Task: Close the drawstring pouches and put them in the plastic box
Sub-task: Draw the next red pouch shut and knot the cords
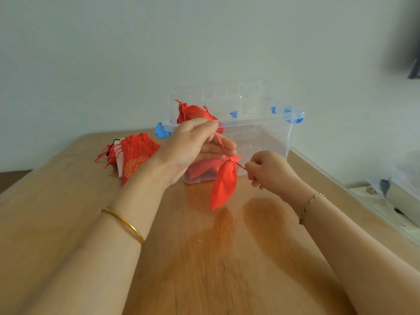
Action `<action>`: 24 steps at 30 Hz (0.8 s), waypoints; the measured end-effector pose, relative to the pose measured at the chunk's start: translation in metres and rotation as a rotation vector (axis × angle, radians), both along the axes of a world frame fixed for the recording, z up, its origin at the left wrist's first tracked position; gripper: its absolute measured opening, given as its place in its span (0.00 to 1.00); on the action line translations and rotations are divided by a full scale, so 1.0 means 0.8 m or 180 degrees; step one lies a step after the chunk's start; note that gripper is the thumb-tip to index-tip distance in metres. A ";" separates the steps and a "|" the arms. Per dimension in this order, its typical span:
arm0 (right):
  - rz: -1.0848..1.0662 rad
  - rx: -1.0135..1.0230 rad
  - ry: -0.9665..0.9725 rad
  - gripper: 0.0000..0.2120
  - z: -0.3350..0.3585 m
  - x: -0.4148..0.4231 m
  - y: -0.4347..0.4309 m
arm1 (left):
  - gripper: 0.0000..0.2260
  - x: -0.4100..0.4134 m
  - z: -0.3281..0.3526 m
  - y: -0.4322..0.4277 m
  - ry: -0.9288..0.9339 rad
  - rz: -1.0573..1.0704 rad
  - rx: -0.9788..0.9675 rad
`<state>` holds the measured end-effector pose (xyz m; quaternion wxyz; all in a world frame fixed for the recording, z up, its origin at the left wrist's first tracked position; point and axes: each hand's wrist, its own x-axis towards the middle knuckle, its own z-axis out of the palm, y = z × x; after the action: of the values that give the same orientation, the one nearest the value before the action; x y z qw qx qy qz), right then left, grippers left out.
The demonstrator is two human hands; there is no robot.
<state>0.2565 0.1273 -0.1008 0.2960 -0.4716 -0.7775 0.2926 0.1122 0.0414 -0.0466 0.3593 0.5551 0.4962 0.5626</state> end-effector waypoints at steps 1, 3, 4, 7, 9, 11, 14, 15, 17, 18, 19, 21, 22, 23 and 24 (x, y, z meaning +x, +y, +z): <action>0.0032 -0.0010 0.0102 0.10 0.002 0.000 -0.001 | 0.15 -0.001 -0.001 0.000 0.0008 0.0043 -0.0028; 0.0085 -0.0049 0.0363 0.10 0.005 0.000 -0.003 | 0.14 -0.003 -0.002 0.000 0.0121 0.0218 -0.0094; 0.0103 -0.0081 0.0524 0.10 0.006 -0.001 -0.004 | 0.14 -0.004 -0.003 0.000 0.0206 0.0285 -0.0135; 0.0190 -0.0132 0.1109 0.09 0.016 -0.002 -0.010 | 0.11 -0.004 -0.006 0.001 0.0452 0.0281 -0.0364; 0.0319 -0.0125 0.1467 0.09 0.023 -0.002 -0.016 | 0.07 -0.007 -0.010 0.003 0.0617 0.0301 -0.0531; 0.0490 -0.0072 0.1689 0.09 0.028 -0.003 -0.022 | 0.05 -0.008 -0.012 0.004 0.0781 0.0306 -0.0660; 0.0693 0.0023 0.1760 0.11 0.030 -0.004 -0.028 | 0.01 -0.003 -0.013 0.001 0.0975 0.0200 -0.0792; 0.0747 0.0019 0.1772 0.11 0.029 -0.005 -0.029 | 0.03 -0.001 -0.013 0.001 0.1016 0.0177 -0.0804; 0.0831 -0.0096 0.1811 0.12 0.027 -0.006 -0.030 | 0.04 0.002 -0.014 0.001 0.1040 0.0144 -0.0789; 0.0857 -0.0258 0.1837 0.12 0.026 -0.006 -0.030 | 0.05 0.002 -0.015 0.001 0.1027 0.0129 -0.0785; 0.0881 -0.0511 0.1869 0.12 0.025 -0.006 -0.029 | 0.05 0.002 -0.015 0.002 0.0992 0.0112 -0.0789; 0.0941 -0.1140 0.1912 0.15 0.025 -0.006 -0.026 | 0.05 0.001 -0.016 0.003 0.0917 0.0086 -0.0803; 0.0987 -0.1396 0.1906 0.15 0.025 -0.007 -0.025 | 0.05 0.000 -0.016 0.003 0.0897 0.0094 -0.0810; 0.1043 -0.1549 0.1888 0.13 0.025 -0.007 -0.025 | 0.05 -0.001 -0.016 0.003 0.0879 0.0111 -0.0808; 0.1079 -0.1591 0.1881 0.10 0.024 -0.007 -0.024 | 0.04 -0.002 -0.017 0.004 0.0846 0.0125 -0.0793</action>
<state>0.2509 0.1078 -0.0813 0.3304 -0.2901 -0.6308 0.6393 0.1106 0.0446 -0.0599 0.3456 0.5660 0.6159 0.4254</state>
